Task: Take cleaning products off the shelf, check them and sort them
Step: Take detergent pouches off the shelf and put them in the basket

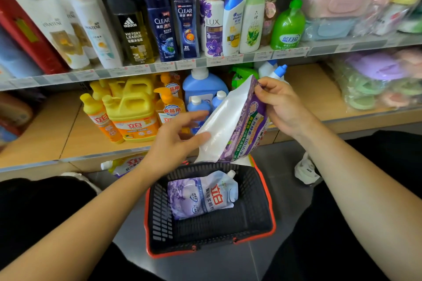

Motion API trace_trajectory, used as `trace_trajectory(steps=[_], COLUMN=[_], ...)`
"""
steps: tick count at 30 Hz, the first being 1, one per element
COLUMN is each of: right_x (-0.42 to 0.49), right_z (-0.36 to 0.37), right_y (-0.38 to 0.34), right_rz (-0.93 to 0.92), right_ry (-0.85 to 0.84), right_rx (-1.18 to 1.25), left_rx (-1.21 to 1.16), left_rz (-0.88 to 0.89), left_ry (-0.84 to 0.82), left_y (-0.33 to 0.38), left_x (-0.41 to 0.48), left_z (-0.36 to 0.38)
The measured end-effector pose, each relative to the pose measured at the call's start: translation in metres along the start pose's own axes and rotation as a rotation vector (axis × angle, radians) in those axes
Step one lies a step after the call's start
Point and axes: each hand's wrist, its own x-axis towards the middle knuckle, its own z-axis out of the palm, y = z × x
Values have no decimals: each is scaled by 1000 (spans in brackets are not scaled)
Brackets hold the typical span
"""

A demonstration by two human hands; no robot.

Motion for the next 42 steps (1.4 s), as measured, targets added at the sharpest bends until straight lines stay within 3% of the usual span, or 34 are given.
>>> trace_trajectory(steps=[2,11,19,30,32,37,42], right_x=[0,1,3,3,3,1,-1], right_z=[0,-1,1,2,2,6,9], right_y=[0,10,10,5,4,-1,-6], right_rz=[7,4,-6,-23,-22,-32,-23], right_ry=[-2,-9,45,25,40,91,129], right_rx=[6,-74,-72,-134,-132,-72,-63], left_rx=[-80,71,49,214,243,418,486], left_rz=[-81,-66,-78,20,74,396,491], left_ry=[-97,46,-230,-50,-24,-85,-128], left_y=[1,0,9,7,6,7,4], left_x=[0,-5,-9,-17,-19,-24,-25], left_z=[4,11,6,21,21,24,30])
